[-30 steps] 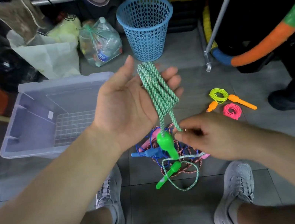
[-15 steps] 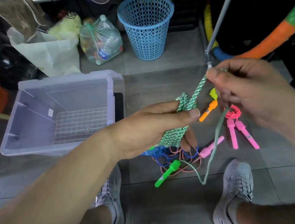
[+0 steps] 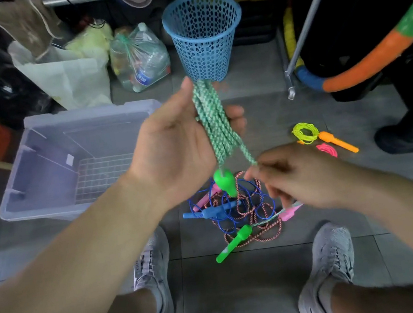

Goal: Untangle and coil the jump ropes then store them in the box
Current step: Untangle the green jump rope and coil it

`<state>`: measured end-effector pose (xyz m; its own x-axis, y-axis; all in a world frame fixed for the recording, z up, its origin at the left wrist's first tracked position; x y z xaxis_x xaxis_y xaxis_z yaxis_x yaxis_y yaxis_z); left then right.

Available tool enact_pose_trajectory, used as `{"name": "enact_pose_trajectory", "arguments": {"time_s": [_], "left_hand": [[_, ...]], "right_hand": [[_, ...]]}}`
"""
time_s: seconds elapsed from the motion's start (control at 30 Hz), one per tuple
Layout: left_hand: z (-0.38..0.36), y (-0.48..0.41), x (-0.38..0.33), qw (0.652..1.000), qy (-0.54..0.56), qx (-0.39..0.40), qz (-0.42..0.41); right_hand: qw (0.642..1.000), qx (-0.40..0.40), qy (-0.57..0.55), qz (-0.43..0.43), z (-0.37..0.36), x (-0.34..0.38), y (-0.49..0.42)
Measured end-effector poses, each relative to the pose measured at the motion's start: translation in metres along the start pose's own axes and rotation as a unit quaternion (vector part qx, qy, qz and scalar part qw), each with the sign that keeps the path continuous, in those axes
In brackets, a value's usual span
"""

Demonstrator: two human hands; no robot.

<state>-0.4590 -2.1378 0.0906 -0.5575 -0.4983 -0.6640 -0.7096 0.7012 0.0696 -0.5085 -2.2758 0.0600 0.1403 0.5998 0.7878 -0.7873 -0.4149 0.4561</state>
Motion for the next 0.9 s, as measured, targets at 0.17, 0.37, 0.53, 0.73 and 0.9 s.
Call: {"name": "enact_pose_trajectory", "arguments": {"time_s": [0.17,0.37,0.53,0.73,0.9], "left_hand": [[0.004,0.001,0.002,0.977,-0.204,-0.054,0.013],[0.012,0.009,0.043,0.903,-0.395,-0.015,0.166],[-0.009,0.014,0.049,0.916,-0.346,0.067,0.190],[-0.021,0.016,0.041,0.941,-0.207,0.137,0.230],[-0.033,0.016,0.028,0.966,-0.036,0.176,0.184]], "right_hand": [[0.996,0.063,0.036,0.052,-0.011,0.017,0.010],[0.990,0.090,-0.067,0.089,0.007,0.031,0.018],[0.971,-0.034,-0.201,0.129,0.039,0.021,0.016],[0.955,-0.175,-0.207,0.119,0.062,0.002,0.009],[0.953,-0.186,-0.197,0.135,0.059,0.001,0.006]]}}
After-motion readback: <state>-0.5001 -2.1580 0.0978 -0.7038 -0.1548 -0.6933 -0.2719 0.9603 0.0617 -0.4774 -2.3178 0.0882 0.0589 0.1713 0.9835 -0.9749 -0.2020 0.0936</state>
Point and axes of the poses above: each hand's wrist, its own y-axis away from the middle knuckle, its own z-axis out of the back of the hand, x = y × z, the point moved 7 cm from there along -y, towards the middle knuckle, and after that the axes turned 11 degrees about x, right-handed, at the moved point
